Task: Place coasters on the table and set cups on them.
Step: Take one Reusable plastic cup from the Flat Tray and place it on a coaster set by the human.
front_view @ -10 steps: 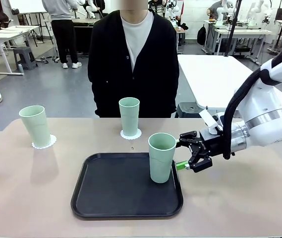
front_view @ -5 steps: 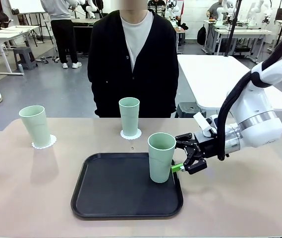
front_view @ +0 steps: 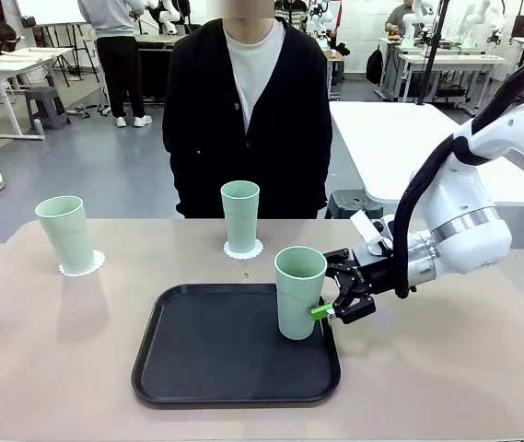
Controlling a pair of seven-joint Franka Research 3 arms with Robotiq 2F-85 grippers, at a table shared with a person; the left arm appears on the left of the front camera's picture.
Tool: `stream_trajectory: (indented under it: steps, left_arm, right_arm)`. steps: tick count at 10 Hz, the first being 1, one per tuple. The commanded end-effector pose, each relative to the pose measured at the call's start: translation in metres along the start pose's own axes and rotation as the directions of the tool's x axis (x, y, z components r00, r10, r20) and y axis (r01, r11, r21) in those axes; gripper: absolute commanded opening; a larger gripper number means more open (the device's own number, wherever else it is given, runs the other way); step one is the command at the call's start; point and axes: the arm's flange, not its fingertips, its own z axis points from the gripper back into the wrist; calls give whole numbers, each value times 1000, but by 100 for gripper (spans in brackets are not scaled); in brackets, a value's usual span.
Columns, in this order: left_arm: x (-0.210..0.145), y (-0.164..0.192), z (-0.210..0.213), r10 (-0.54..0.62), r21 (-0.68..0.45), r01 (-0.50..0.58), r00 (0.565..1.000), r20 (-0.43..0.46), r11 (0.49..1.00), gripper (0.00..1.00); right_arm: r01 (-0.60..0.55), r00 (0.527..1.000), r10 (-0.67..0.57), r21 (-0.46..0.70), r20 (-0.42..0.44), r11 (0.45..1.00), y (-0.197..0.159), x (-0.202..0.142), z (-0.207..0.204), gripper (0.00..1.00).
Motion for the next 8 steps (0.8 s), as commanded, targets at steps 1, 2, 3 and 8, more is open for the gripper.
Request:
stream_trajectory:
  steps: [1, 2, 3, 8]
  left_arm:
    - [1, -2, 0, 2, 0, -2, 1000, 17, 1000, 100]
    - [1, -2, 0, 2, 0, -2, 1000, 17, 1000, 100]
    - [1, -2, 0, 2, 0, -2, 1000, 17, 1000, 100]
    - [1, -2, 0, 2, 0, -2, 1000, 17, 1000, 100]
  right_arm:
    - [-2, 1000, 2, -10, 19, 1000, -8, -1, -14, 100]
    - [-4, 1000, 4, -7, 24, 1000, -8, 0, -16, 100]
    - [-6, 1000, 6, -5, 27, 1000, -8, 0, -18, 100]
    - [-30, 995, 30, -4, 98, 1000, -9, 0, -14, 0]
